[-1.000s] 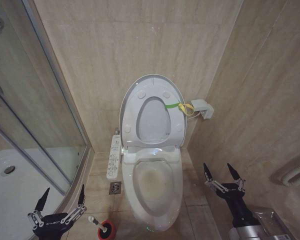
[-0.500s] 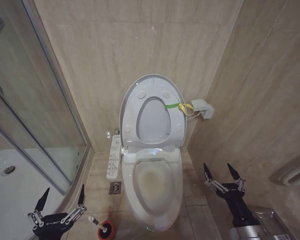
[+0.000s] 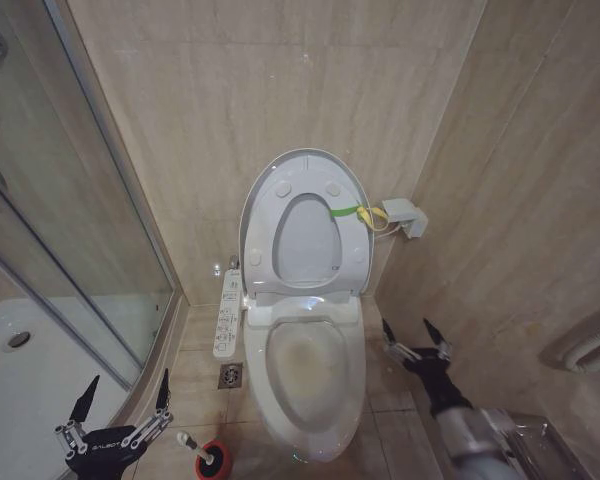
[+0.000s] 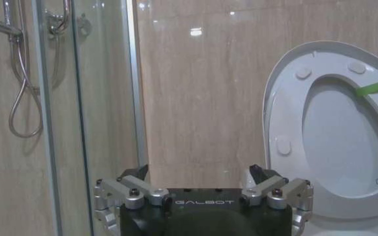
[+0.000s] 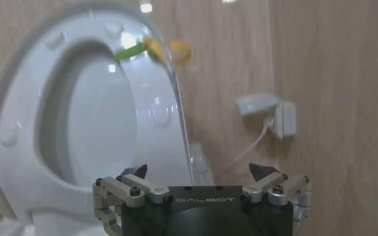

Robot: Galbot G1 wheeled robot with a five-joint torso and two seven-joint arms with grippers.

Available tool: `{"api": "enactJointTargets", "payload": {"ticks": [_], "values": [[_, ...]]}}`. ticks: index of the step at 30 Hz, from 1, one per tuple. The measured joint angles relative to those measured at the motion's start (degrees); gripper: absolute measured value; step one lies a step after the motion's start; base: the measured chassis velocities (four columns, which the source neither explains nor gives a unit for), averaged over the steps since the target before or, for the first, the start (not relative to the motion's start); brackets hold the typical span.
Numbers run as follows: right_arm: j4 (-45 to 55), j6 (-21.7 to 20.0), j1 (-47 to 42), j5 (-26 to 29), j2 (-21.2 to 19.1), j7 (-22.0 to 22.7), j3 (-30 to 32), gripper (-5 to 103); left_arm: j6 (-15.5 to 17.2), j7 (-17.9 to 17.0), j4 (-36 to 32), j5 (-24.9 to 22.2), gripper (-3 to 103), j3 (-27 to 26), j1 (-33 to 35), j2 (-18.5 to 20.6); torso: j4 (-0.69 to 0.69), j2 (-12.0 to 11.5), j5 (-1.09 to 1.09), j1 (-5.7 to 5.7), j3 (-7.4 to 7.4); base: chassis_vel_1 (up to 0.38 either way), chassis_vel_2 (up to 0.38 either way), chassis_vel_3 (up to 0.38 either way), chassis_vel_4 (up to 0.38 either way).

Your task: Open the toilet lid, clean the toilet bowl with a toilet brush, close the toilet lid, and flush.

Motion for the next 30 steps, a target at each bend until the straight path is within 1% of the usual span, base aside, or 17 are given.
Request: {"api": "enactJointTargets", "payload": {"ticks": [2, 3, 6, 7, 10, 11, 17, 21, 22, 23, 25, 26, 29, 30], "values": [[-2.4, -3.3, 3.7, -1.8, -0.2, 0.8, -1.1, 100, 0.0, 0.0, 0.0, 0.0, 100, 0.0, 0.0, 0.0, 0.0, 0.0, -0.01, 0.0, 0.0, 0.0, 0.0, 0.0, 0.0], [-2.4, -3.3, 3.7, -1.8, -0.2, 0.8, -1.1, 100, 0.0, 0.0, 0.0, 0.0, 100, 0.0, 0.0, 0.0, 0.0, 0.0, -0.01, 0.0, 0.0, 0.0, 0.0, 0.0, 0.0], [-6.8, -9.5, 10.6, -5.1, -0.4, 2.3, -3.3, 100, 0.0, 0.0, 0.0, 0.0, 100, 0.0, 0.0, 0.0, 0.0, 0.0, 0.0, 0.0, 0.0, 0.0, 0.0, 0.0, 0.0], [-6.8, -9.5, 10.6, -5.1, -0.4, 2.3, -3.3, 100, 0.0, 0.0, 0.0, 0.0, 100, 0.0, 0.0, 0.0, 0.0, 0.0, 0.0, 0.0, 0.0, 0.0, 0.0, 0.0, 0.0], [-10.3, -14.5, 16.1, -7.8, -0.7, 3.5, -4.9, 100, 0.0, 0.0, 0.0, 0.0, 100, 0.0, 0.0, 0.0, 0.02, 0.0, 0.0, 0.0, 0.0, 0.0, 0.0, 0.0, 0.0], [-10.8, -15.2, 16.9, -8.2, -0.7, 3.7, -5.2, 100, 0.0, 0.0, 0.0, 0.0, 100, 0.0, 0.0, 0.0, 0.03, 0.0, 0.0, 0.01, 0.01, 0.0, 0.0, 0.0, 0.0], [-11.2, -15.7, 17.4, -8.5, -0.7, 3.8, -5.4, 100, 0.0, 0.0, 0.0, 0.0, 100, 0.0, 0.0, 0.0, 0.0, 0.0, -0.01, 0.0, 0.0, 0.0, 0.0, 0.0, 0.0], [-10.5, -16.3, 16.8, -8.0, -1.1, 3.7, -4.5, 100, 0.0, 0.0, 0.0, 0.0, 100, 0.0, 0.0, 0.0, 0.04, 0.0, 0.02, 0.0, 0.0, 0.0, 0.0, 0.0, 0.0], [-9.3, -16.5, 15.7, -7.1, -1.6, 3.6, -3.1, 100, 0.0, 0.0, 0.0, 0.0, 100, 0.0, 0.0, 0.0, 0.03, 0.0, 0.02, 0.0, 0.0, 0.0, 0.0, 0.0, 0.0], [-6.2, -17.0, 12.9, -4.7, -2.7, 2.9, 0.3, 100, 0.0, 0.0, 0.0, 0.0, 100, 0.0, 0.0, 0.0, -0.01, 0.0, -0.01, -0.01, -0.01, 0.0, 0.0, 0.0, 0.0], [-2.5, -17.6, 9.5, -1.8, -4.1, 2.1, 4.3, 100, 0.0, 0.0, 0.0, 0.0, 100, 0.0, 0.0, 0.0, -0.02, 0.0, 0.02, -0.01, 0.0, 0.0, 0.0, 0.0, 0.0], [-2.5, -17.6, 9.5, -1.8, -4.1, 2.1, 4.3, 100, 0.0, 0.0, 0.0, 0.0, 100, 0.0, 0.0, 0.0, -0.02, 0.0, 0.02, -0.01, 0.0, 0.0, 0.0, 0.0, 0.0], [3.7, -18.6, 4.0, 3.1, -6.3, 0.8, 10.9, 100, 0.0, 0.0, 0.0, 0.0, 100, 0.0, 0.0, 0.0, -0.01, 0.0, 0.02, -0.01, -0.01, 0.0, 0.0, 0.0, 0.0], [3.7, -18.6, 4.0, 3.1, -6.3, 0.8, 10.9, 100, 0.0, 0.0, 0.0, 0.0, 100, 0.0, 0.0, 0.0, -0.01, 0.0, 0.02, -0.01, -0.01, 0.0, 0.0, 0.0, 0.0]]}}
